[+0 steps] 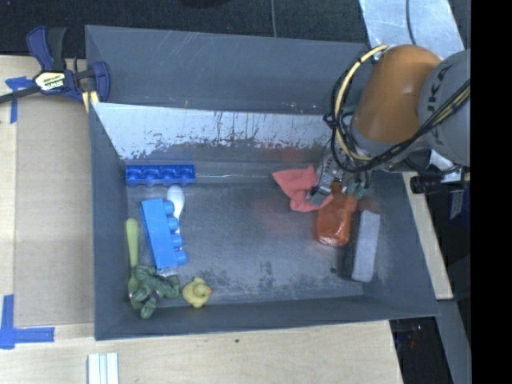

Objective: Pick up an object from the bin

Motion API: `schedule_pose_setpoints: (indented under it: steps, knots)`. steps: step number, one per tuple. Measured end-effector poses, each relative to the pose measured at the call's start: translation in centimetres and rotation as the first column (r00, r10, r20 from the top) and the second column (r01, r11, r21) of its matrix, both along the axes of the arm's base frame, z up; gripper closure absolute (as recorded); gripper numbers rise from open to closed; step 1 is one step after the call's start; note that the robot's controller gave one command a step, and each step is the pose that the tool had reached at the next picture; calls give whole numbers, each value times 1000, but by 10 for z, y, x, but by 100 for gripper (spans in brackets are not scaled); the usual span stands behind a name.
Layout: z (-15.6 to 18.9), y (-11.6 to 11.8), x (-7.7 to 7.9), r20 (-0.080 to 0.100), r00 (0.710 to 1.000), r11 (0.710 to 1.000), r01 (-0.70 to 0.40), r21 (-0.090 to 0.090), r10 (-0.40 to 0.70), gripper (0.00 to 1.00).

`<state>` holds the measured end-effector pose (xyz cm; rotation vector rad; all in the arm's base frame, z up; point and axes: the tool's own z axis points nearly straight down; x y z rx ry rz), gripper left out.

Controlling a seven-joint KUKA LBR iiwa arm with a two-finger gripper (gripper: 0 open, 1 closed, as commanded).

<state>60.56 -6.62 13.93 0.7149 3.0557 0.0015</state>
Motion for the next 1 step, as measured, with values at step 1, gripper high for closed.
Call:
schedule_pose_setpoints:
  steps: [1]
  knots:
    - [77, -9, 10, 2, 1000, 1000, 16, -1, -16, 100]
